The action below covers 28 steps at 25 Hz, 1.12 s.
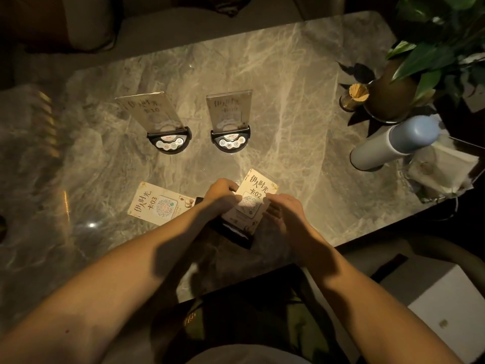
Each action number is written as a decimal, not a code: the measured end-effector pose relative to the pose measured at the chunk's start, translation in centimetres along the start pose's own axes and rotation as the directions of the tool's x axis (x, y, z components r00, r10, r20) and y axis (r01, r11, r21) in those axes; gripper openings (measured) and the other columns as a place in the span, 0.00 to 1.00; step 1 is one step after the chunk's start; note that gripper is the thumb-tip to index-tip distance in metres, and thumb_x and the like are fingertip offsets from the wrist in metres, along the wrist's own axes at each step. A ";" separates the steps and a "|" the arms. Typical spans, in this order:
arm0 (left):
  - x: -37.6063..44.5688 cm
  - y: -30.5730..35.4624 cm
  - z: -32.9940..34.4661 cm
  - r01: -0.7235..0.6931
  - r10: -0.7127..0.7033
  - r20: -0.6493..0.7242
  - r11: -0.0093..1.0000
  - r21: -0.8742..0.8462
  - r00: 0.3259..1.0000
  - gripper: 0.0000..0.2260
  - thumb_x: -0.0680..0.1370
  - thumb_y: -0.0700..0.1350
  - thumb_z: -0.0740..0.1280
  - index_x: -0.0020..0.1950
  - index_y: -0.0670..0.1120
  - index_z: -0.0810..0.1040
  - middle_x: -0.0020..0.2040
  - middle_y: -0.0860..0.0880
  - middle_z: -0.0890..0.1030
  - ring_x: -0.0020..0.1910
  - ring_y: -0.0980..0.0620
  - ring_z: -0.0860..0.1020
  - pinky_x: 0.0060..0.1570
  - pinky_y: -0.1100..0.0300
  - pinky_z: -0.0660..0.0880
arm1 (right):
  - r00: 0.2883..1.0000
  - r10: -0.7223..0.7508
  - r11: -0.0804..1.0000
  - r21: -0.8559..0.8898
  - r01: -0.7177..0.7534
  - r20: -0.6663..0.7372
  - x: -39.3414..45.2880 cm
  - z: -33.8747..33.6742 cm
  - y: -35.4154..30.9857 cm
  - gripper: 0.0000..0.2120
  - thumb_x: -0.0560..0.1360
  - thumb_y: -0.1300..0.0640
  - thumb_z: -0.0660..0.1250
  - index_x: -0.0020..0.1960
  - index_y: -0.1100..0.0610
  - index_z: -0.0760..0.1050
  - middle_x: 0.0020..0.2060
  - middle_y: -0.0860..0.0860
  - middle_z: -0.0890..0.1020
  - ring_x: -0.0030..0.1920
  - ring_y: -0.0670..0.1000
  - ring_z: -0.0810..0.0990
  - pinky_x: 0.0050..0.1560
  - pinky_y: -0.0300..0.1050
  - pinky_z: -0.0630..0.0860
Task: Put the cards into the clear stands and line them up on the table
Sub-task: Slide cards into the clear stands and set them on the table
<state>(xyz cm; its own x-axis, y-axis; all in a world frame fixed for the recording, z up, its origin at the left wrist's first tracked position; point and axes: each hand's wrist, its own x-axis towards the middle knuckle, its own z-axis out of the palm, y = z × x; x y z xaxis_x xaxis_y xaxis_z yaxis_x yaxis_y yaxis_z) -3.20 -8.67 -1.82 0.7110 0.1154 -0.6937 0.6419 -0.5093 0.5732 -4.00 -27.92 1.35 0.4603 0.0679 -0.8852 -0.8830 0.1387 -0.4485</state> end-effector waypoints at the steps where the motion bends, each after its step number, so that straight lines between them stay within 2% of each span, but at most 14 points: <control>1: -0.2 0.0 -0.2 -0.015 0.014 -0.022 0.999 -0.048 1.000 0.03 0.74 0.39 0.72 0.44 0.46 0.82 0.48 0.45 0.86 0.48 0.46 0.84 0.52 0.45 0.82 | 0.998 -0.065 0.997 -0.033 0.064 -0.022 0.3 0.0 -0.2 0.08 0.77 0.66 0.69 0.40 0.60 0.75 0.49 0.59 0.87 0.53 0.59 0.85 0.52 0.51 0.80; 2: -0.4 0.0 -0.4 -0.037 0.033 -0.040 0.995 -0.089 0.999 0.03 0.73 0.38 0.72 0.42 0.46 0.82 0.45 0.45 0.86 0.47 0.46 0.85 0.51 0.44 0.82 | 0.991 -0.120 0.991 -0.066 0.116 -0.053 0.5 0.0 -0.5 0.05 0.75 0.68 0.68 0.41 0.62 0.77 0.49 0.59 0.87 0.54 0.60 0.85 0.54 0.52 0.80; 4: -0.6 0.4 -0.6 -0.096 0.088 -0.063 0.987 -0.126 0.994 0.03 0.71 0.39 0.71 0.42 0.47 0.84 0.43 0.46 0.87 0.45 0.46 0.85 0.49 0.46 0.83 | 0.980 -0.172 0.983 -0.089 0.163 -0.105 0.4 0.2 -1.3 0.05 0.75 0.69 0.66 0.47 0.64 0.80 0.51 0.62 0.87 0.57 0.64 0.84 0.62 0.62 0.79; 6: -0.8 1.5 -1.2 -0.133 0.125 -0.071 0.982 -0.136 0.990 0.03 0.72 0.41 0.71 0.43 0.48 0.84 0.43 0.45 0.86 0.44 0.47 0.84 0.45 0.53 0.81 | 0.971 -0.206 0.978 -0.060 0.200 -0.118 -0.1 0.4 -3.0 0.05 0.77 0.70 0.64 0.51 0.66 0.78 0.51 0.64 0.86 0.55 0.66 0.85 0.61 0.67 0.78; 8: -0.9 3.3 -1.8 -0.190 0.178 -0.091 0.971 -0.148 0.980 0.03 0.74 0.41 0.72 0.44 0.48 0.83 0.44 0.44 0.86 0.44 0.49 0.83 0.44 0.55 0.79 | 0.960 -0.256 0.964 -0.100 0.245 -0.116 -0.8 0.4 -5.3 0.05 0.79 0.69 0.63 0.53 0.68 0.76 0.49 0.61 0.87 0.50 0.60 0.87 0.54 0.59 0.83; 10: -0.9 5.3 -2.5 -0.248 0.230 -0.124 0.956 -0.158 0.965 0.03 0.75 0.39 0.71 0.46 0.46 0.83 0.45 0.47 0.86 0.47 0.47 0.84 0.47 0.51 0.80 | 0.936 -0.336 0.935 -0.161 0.318 -0.102 -1.4 0.2 -8.0 0.06 0.80 0.69 0.63 0.55 0.69 0.76 0.45 0.58 0.87 0.46 0.58 0.84 0.44 0.51 0.83; 14: 0.2 8.7 -3.2 -0.342 0.313 -0.190 0.928 -0.149 0.931 0.04 0.74 0.39 0.71 0.41 0.47 0.81 0.45 0.49 0.86 0.46 0.48 0.84 0.47 0.50 0.83 | 0.883 -0.465 0.862 -0.260 0.434 -0.069 -1.7 -0.1 -12.4 0.07 0.79 0.68 0.64 0.46 0.59 0.77 0.37 0.54 0.84 0.39 0.53 0.81 0.34 0.45 0.81; 15: 0.5 9.3 -3.2 -0.360 0.326 -0.209 0.920 -0.152 0.922 0.03 0.74 0.38 0.70 0.42 0.46 0.81 0.43 0.49 0.85 0.43 0.50 0.83 0.45 0.53 0.82 | 0.869 -0.490 0.841 -0.296 0.453 -0.062 -1.6 -0.2 -13.3 0.08 0.79 0.68 0.64 0.44 0.59 0.77 0.39 0.56 0.84 0.39 0.54 0.81 0.36 0.48 0.82; 17: 1.0 10.7 -3.1 -0.383 0.334 -0.265 0.909 -0.165 0.905 0.02 0.74 0.35 0.70 0.43 0.40 0.81 0.40 0.48 0.82 0.38 0.53 0.78 0.41 0.62 0.77 | 0.833 -0.551 0.787 -0.363 0.500 -0.048 -1.1 -0.6 -14.8 0.06 0.78 0.66 0.66 0.45 0.59 0.79 0.45 0.61 0.86 0.44 0.59 0.83 0.47 0.57 0.83; 19: 1.3 12.0 -3.1 -0.383 0.319 -0.309 0.907 -0.174 0.896 0.01 0.75 0.34 0.71 0.45 0.38 0.80 0.39 0.47 0.79 0.37 0.55 0.74 0.37 0.74 0.70 | 0.792 -0.610 0.722 -0.433 0.540 -0.028 -0.7 -0.9 -15.9 0.04 0.78 0.65 0.68 0.45 0.61 0.80 0.44 0.61 0.85 0.45 0.58 0.82 0.52 0.58 0.81; 20: 1.6 12.6 -2.9 -0.377 0.306 -0.319 0.907 -0.190 0.897 0.02 0.75 0.35 0.72 0.45 0.40 0.80 0.38 0.48 0.78 0.35 0.57 0.73 0.36 0.76 0.69 | 0.778 -0.628 0.700 -0.456 0.550 -0.024 -0.4 -1.2 -16.5 0.04 0.78 0.65 0.68 0.44 0.60 0.79 0.42 0.59 0.83 0.44 0.55 0.81 0.52 0.56 0.81; 24: 3.2 13.6 -2.6 -0.376 0.304 -0.311 0.903 -0.208 0.901 0.05 0.75 0.38 0.74 0.44 0.46 0.80 0.37 0.53 0.78 0.35 0.59 0.74 0.37 0.76 0.70 | 0.776 -0.630 0.686 -0.477 0.549 -0.013 0.8 -2.2 -17.5 0.03 0.77 0.64 0.69 0.45 0.59 0.79 0.42 0.60 0.82 0.44 0.54 0.81 0.56 0.58 0.80; 28: 4.2 13.4 -2.6 -0.372 0.303 -0.313 0.908 -0.193 0.900 0.04 0.76 0.40 0.74 0.44 0.48 0.81 0.38 0.55 0.80 0.37 0.60 0.76 0.41 0.69 0.71 | 0.755 -0.655 0.639 -0.510 0.576 0.031 1.1 -2.4 -17.4 0.02 0.77 0.64 0.70 0.46 0.60 0.79 0.37 0.54 0.79 0.40 0.51 0.78 0.46 0.44 0.78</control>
<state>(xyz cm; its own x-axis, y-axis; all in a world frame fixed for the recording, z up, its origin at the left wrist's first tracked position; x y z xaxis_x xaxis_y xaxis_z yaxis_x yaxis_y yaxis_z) 9.12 -12.75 4.13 0.9242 0.2165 -0.3146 0.3735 -0.3407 0.8628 11.66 -32.60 7.85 0.9288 -0.0088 -0.3705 -0.3463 -0.3767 -0.8592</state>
